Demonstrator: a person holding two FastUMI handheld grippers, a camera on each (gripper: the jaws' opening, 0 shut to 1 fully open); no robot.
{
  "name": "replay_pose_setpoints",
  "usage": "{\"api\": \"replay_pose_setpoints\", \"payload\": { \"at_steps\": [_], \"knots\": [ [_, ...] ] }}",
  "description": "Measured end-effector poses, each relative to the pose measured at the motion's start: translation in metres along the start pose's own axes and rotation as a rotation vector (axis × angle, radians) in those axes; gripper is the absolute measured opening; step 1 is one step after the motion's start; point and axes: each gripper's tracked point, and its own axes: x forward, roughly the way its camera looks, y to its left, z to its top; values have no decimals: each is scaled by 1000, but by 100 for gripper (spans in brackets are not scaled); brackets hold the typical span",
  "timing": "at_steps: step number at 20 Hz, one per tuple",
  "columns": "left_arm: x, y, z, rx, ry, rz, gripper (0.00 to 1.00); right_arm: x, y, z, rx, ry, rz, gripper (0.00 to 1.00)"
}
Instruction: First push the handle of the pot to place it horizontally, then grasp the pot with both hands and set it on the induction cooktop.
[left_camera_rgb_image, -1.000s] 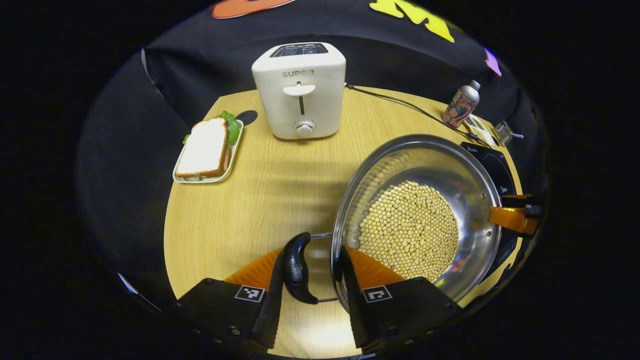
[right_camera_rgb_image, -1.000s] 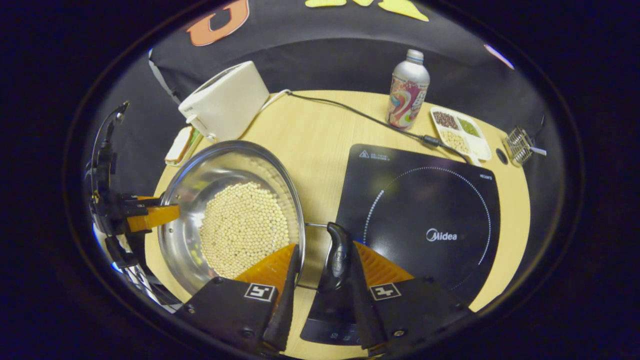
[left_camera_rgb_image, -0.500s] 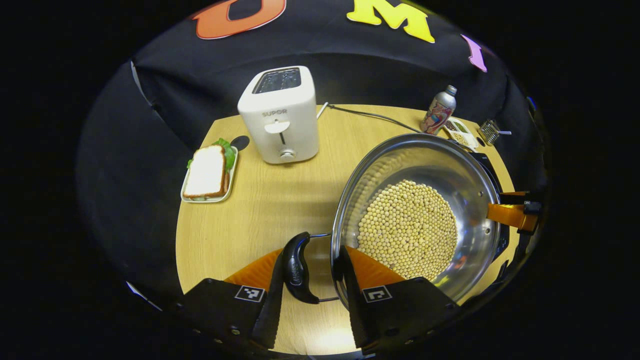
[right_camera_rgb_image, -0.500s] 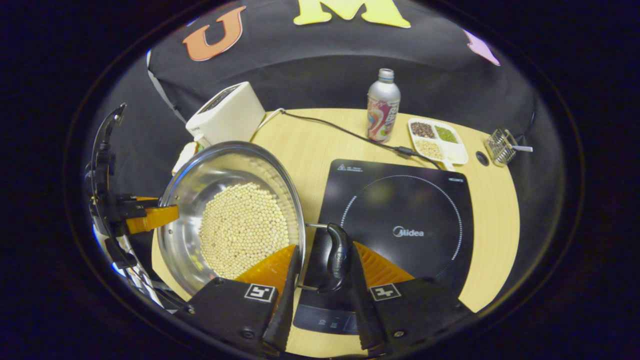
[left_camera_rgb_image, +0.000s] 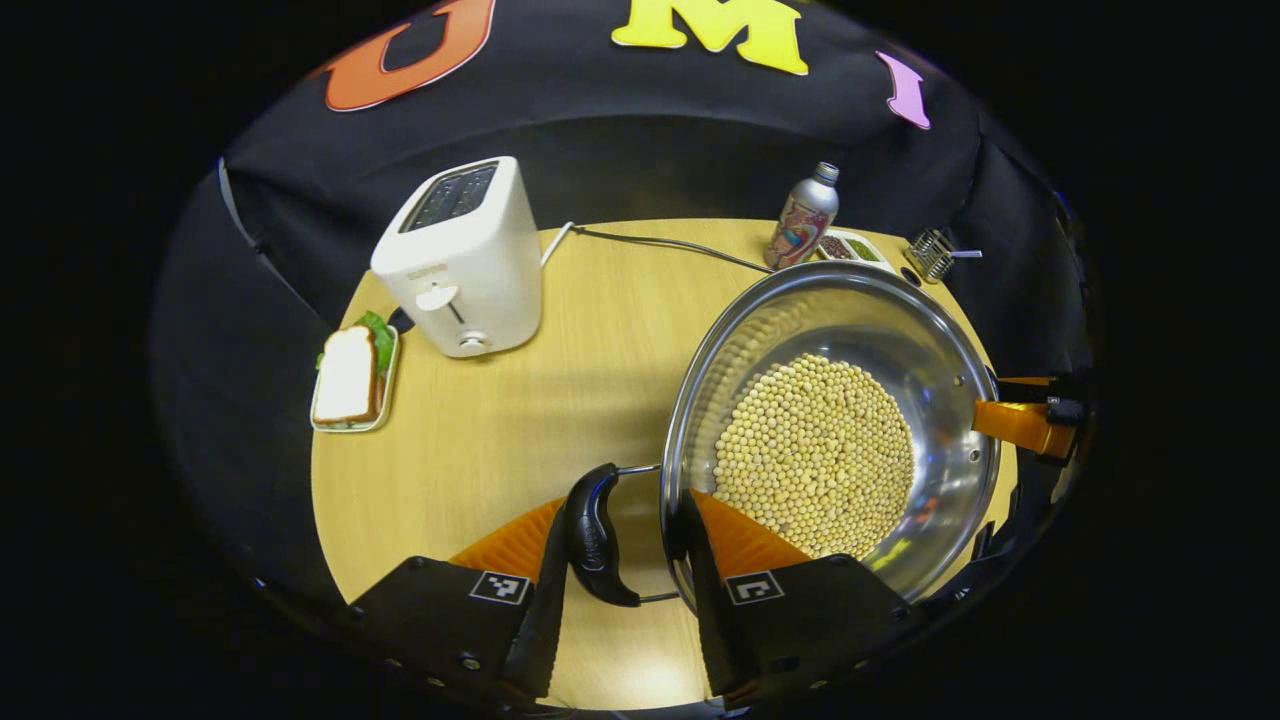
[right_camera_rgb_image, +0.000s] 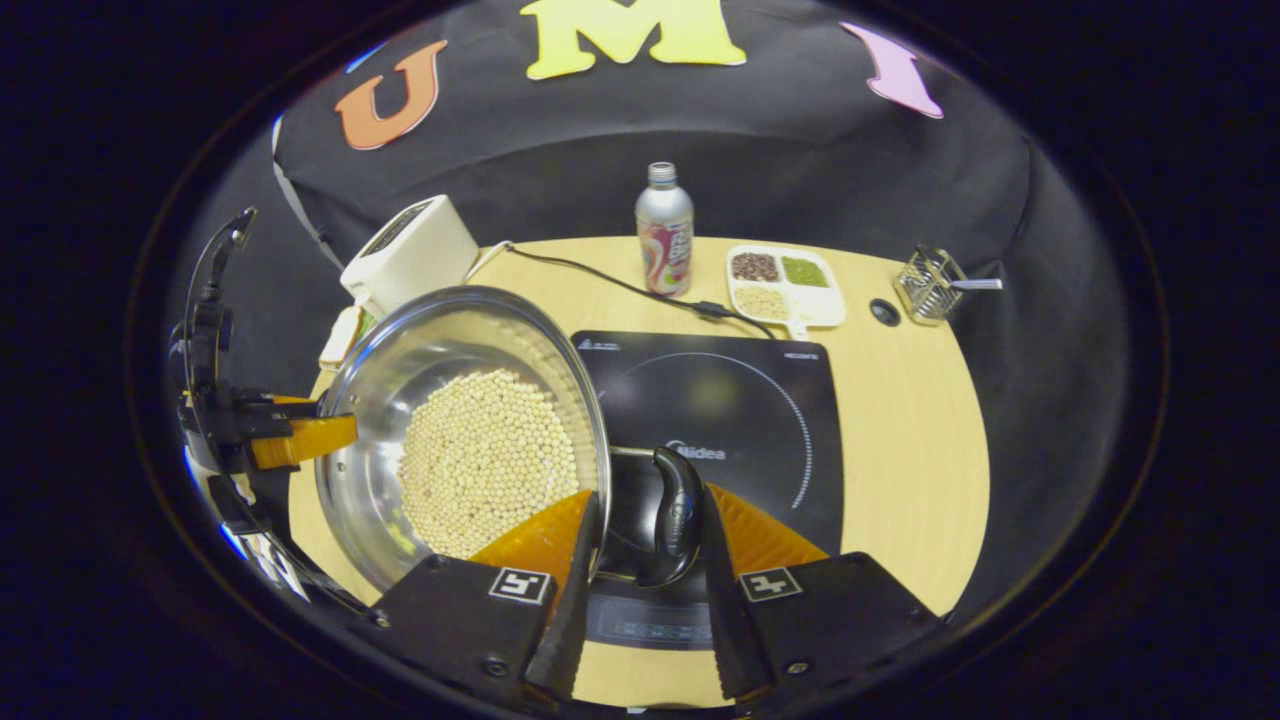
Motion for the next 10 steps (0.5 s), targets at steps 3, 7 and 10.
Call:
{"api": "replay_pose_setpoints", "payload": {
  "at_steps": [3,7,10],
  "knots": [
    [7,-25,10,9,5,-12,56,-3,-27,-3,9,4,-8,53],
    [17,-58,14,12,7,-15,56,-2,-64,-3,13,14,-19,53],
    [25,-83,17,7,9,-20,56,0,-91,-1,13,24,-20,53]
  ]
}}
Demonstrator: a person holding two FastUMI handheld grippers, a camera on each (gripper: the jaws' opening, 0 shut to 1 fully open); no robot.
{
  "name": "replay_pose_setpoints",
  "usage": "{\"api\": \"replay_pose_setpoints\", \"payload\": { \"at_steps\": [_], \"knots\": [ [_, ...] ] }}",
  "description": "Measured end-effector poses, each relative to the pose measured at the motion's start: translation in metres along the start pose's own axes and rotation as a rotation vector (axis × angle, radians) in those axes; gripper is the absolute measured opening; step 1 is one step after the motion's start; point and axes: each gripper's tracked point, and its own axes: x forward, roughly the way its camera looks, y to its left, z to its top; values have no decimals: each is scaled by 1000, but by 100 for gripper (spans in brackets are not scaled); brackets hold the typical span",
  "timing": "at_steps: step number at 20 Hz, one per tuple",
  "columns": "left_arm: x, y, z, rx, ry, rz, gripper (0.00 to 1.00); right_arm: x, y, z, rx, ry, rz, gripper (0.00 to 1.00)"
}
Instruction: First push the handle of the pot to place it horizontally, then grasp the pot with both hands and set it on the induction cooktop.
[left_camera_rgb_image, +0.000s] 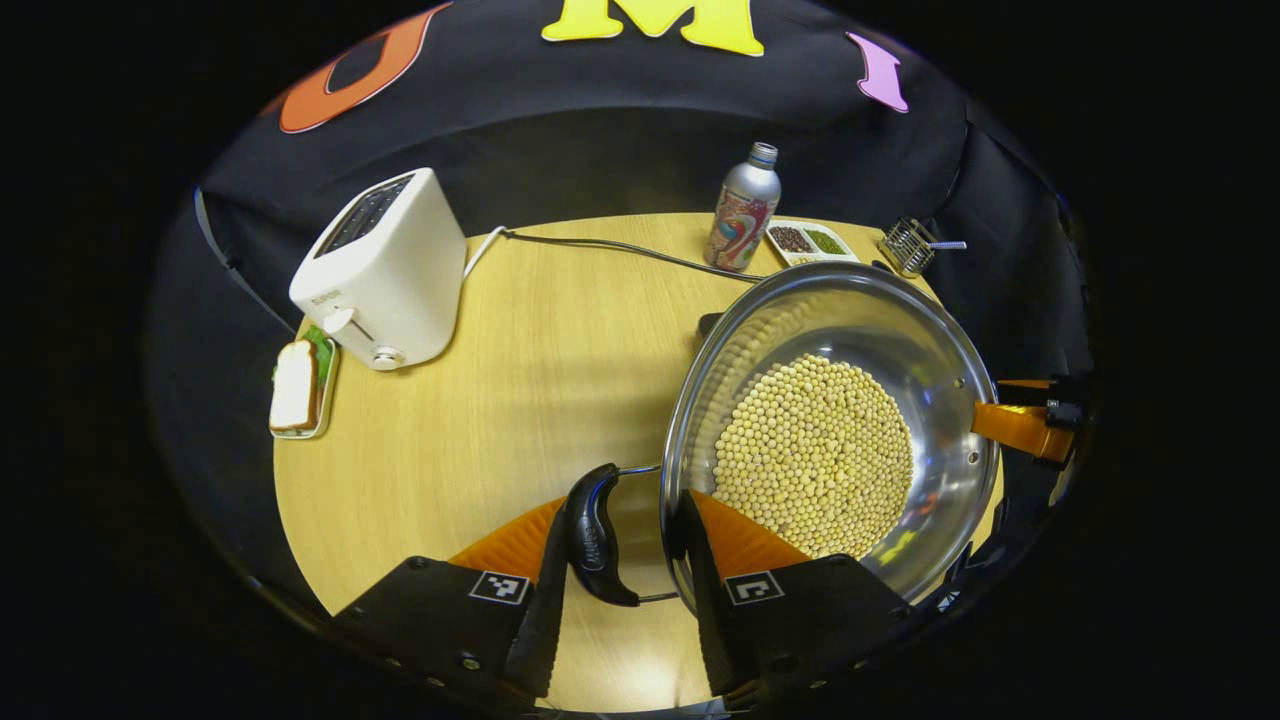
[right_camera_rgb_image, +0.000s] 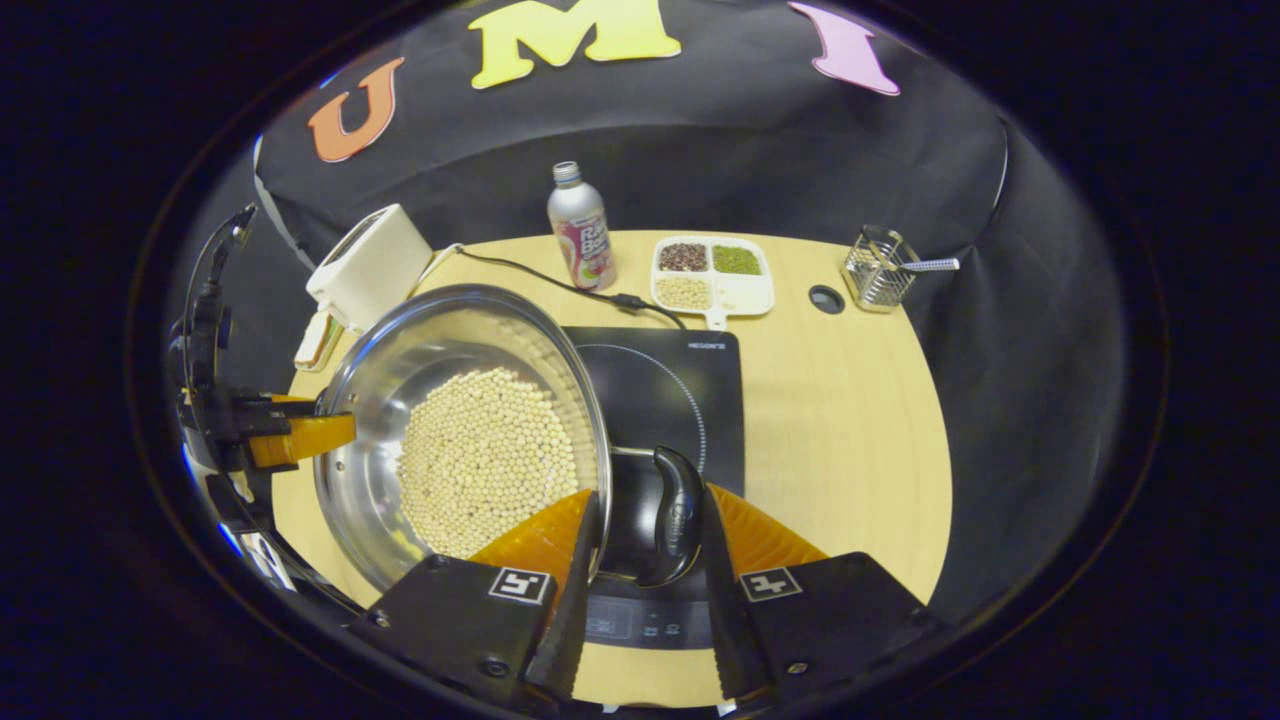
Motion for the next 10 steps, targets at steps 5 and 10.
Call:
{"api": "replay_pose_setpoints", "payload": {
  "at_steps": [5,10],
  "knots": [
    [12,-27,8,-9,7,10,56,10,-33,6,-12,14,10,53],
    [24,-42,11,-29,28,25,56,25,-54,12,-28,38,33,53]
  ]
}}
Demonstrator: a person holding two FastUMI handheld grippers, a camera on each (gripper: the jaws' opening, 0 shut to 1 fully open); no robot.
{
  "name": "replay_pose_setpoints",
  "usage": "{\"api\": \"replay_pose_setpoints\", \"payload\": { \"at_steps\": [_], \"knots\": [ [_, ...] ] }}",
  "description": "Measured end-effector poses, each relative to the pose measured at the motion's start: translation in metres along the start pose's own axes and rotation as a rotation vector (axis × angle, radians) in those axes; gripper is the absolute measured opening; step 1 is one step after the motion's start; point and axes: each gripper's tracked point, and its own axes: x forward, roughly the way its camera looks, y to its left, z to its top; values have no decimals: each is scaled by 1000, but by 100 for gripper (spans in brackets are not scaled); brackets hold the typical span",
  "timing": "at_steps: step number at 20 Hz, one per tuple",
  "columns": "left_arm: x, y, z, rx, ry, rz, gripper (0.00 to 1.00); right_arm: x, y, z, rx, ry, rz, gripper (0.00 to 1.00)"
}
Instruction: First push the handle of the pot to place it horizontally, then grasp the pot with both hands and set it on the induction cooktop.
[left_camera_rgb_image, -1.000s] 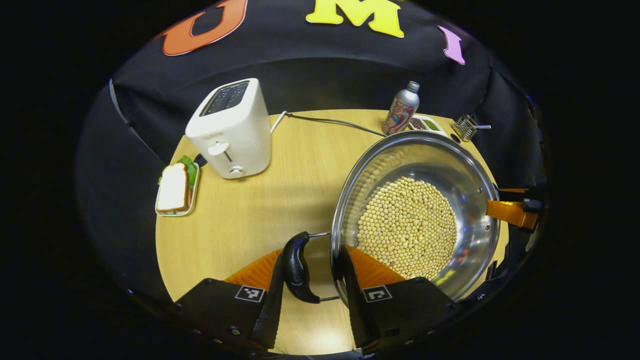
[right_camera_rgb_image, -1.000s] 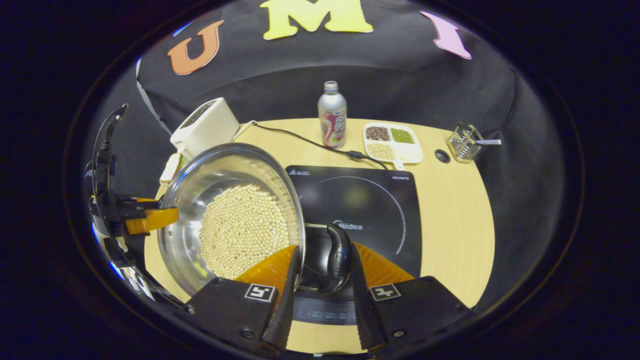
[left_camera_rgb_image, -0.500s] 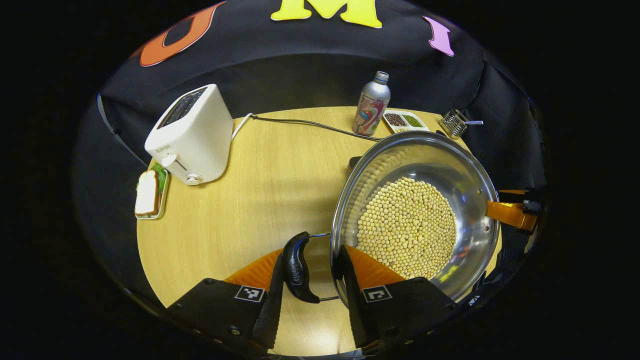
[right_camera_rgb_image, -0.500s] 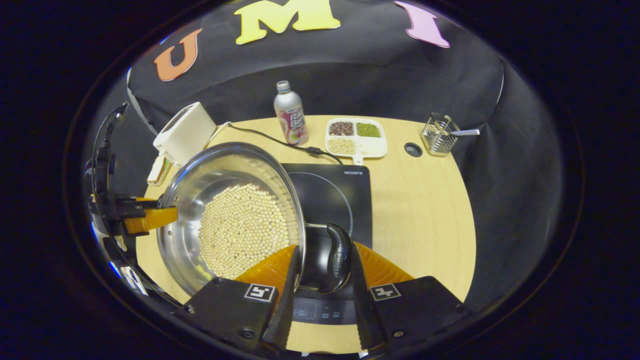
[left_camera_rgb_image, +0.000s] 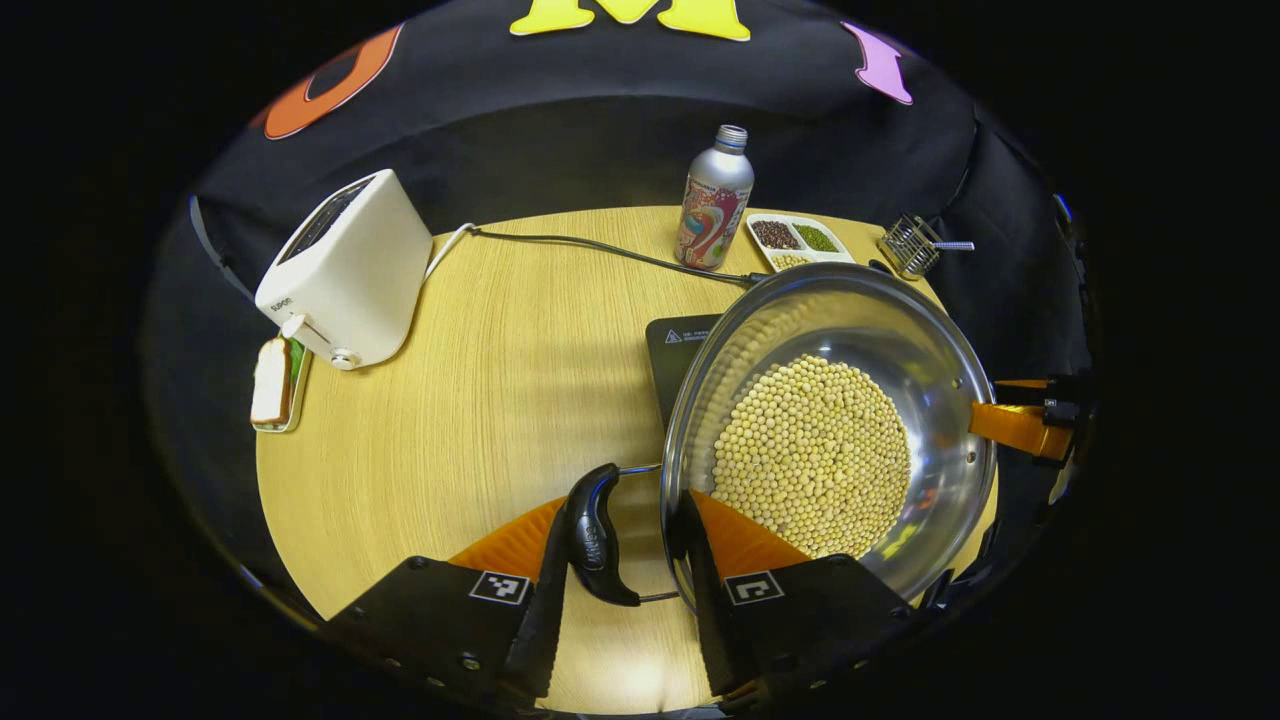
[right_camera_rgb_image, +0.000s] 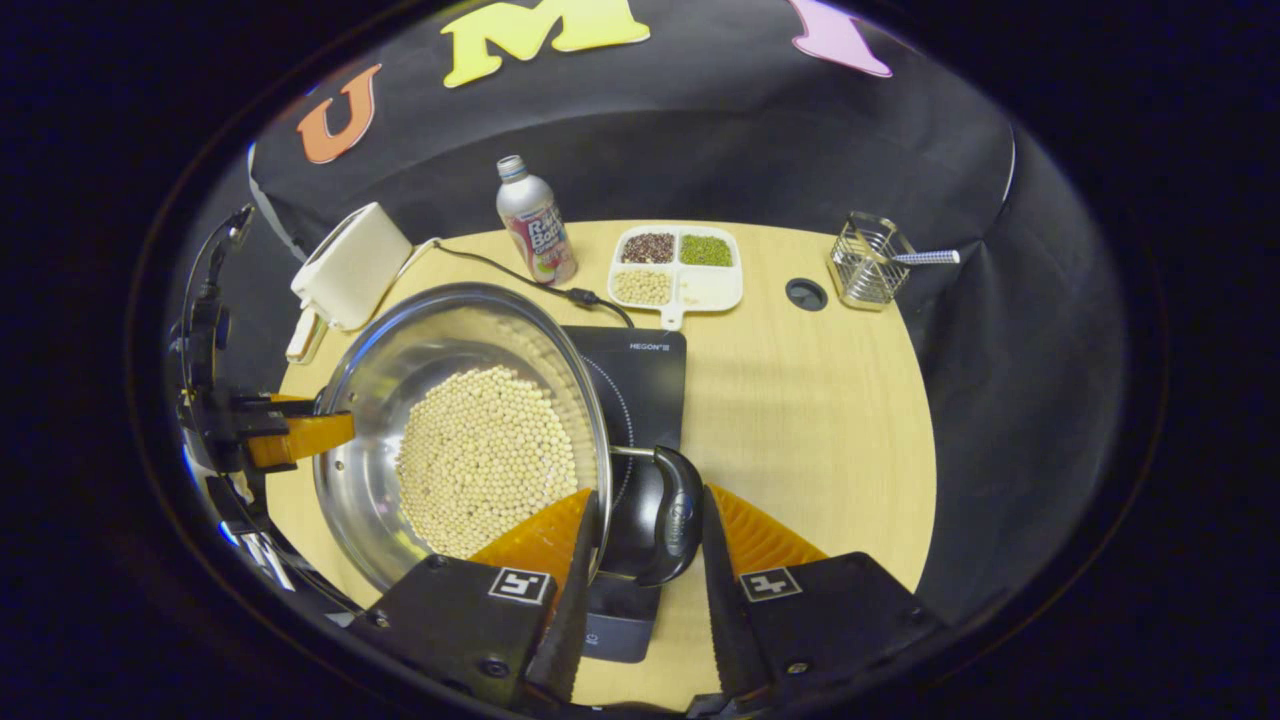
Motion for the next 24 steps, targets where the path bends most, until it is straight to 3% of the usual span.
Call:
{"api": "replay_pose_setpoints", "payload": {
  "at_steps": [12,15,16,17,24],
  "knots": [
    [13,-8,13,-4,-2,16,56,22,-19,16,-59,6,17,53],
    [14,-9,16,8,-7,28,56,20,-19,13,-21,5,22,54],
    [16,-8,17,17,-6,37,61,20,-19,13,-15,5,26,53],
    [17,-8,18,25,-6,41,56,20,-20,12,-13,4,29,54],
    [17,-8,17,13,-14,39,56,20,-19,11,5,-15,51,54]
  ]
}}
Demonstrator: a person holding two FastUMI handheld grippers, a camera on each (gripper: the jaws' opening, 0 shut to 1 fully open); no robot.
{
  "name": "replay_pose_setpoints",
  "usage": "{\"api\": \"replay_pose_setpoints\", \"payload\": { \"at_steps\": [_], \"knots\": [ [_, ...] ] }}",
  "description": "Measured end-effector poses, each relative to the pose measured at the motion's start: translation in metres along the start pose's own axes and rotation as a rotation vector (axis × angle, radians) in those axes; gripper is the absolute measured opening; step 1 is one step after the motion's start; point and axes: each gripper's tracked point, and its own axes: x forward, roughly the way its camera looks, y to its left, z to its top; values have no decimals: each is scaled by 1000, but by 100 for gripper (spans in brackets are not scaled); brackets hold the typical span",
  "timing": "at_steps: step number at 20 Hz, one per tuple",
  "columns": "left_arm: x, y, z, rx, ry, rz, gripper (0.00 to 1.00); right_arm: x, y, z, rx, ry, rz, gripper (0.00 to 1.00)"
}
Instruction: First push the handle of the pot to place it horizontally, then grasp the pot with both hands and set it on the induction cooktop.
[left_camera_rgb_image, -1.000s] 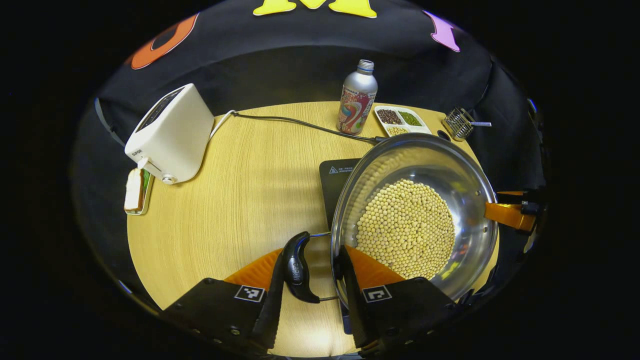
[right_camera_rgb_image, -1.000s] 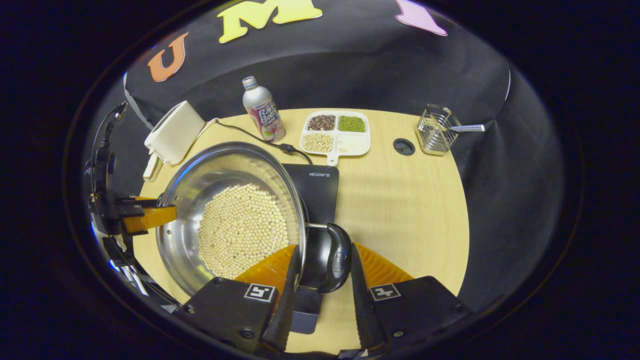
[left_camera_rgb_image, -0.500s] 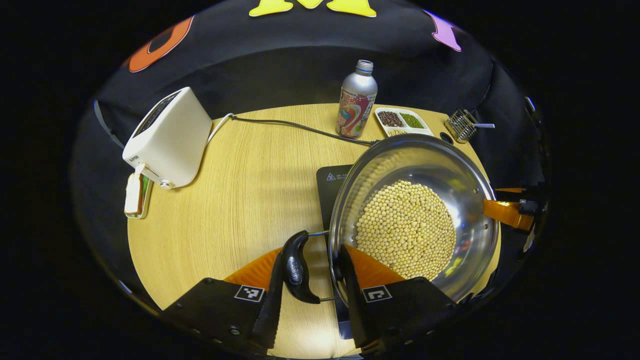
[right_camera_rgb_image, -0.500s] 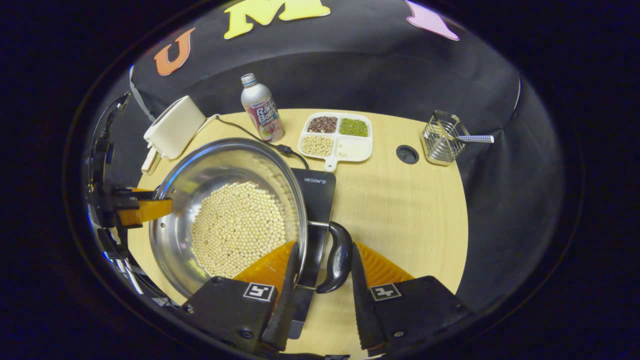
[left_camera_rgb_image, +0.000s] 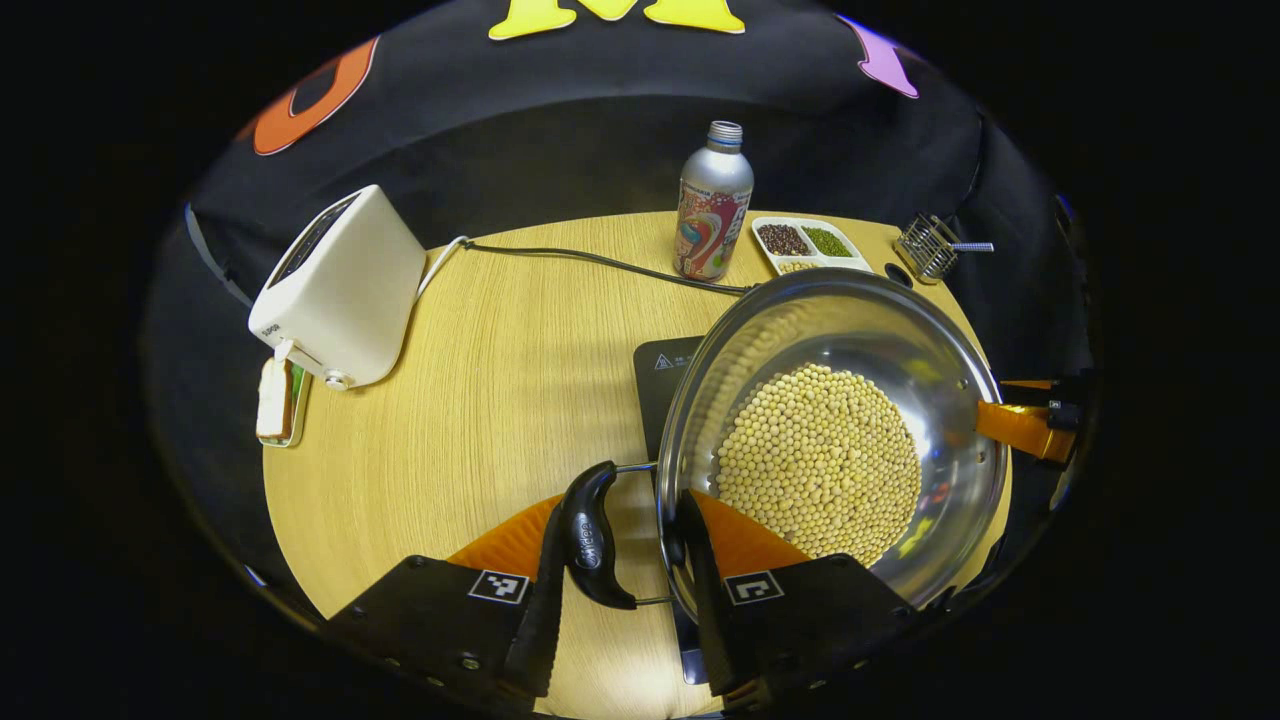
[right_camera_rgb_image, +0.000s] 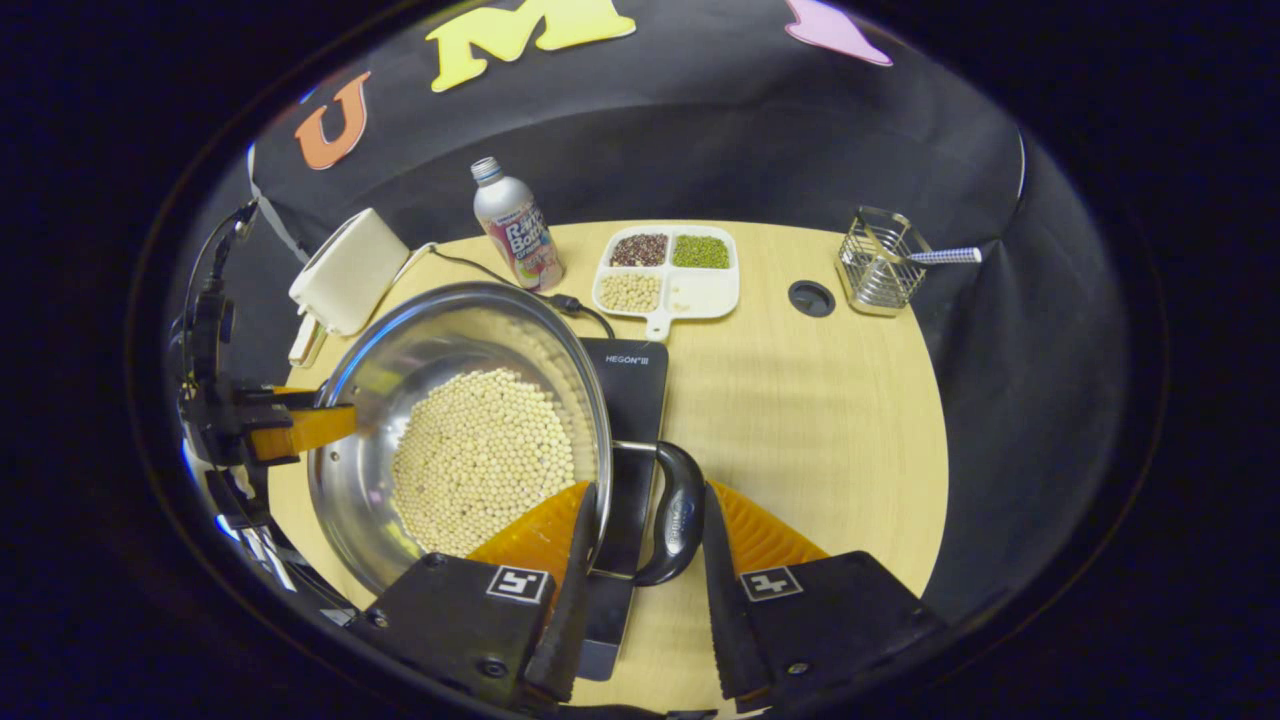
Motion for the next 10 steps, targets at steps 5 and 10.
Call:
{"api": "replay_pose_setpoints", "payload": {
  "at_steps": [5,10],
  "knots": [
    [0,0,0,-8,3,4,57,0,0,1,16,-50,3,55],
    [-9,0,0,-48,-39,-19,84,-2,-5,6,1,-80,-18,62]
  ]
}}
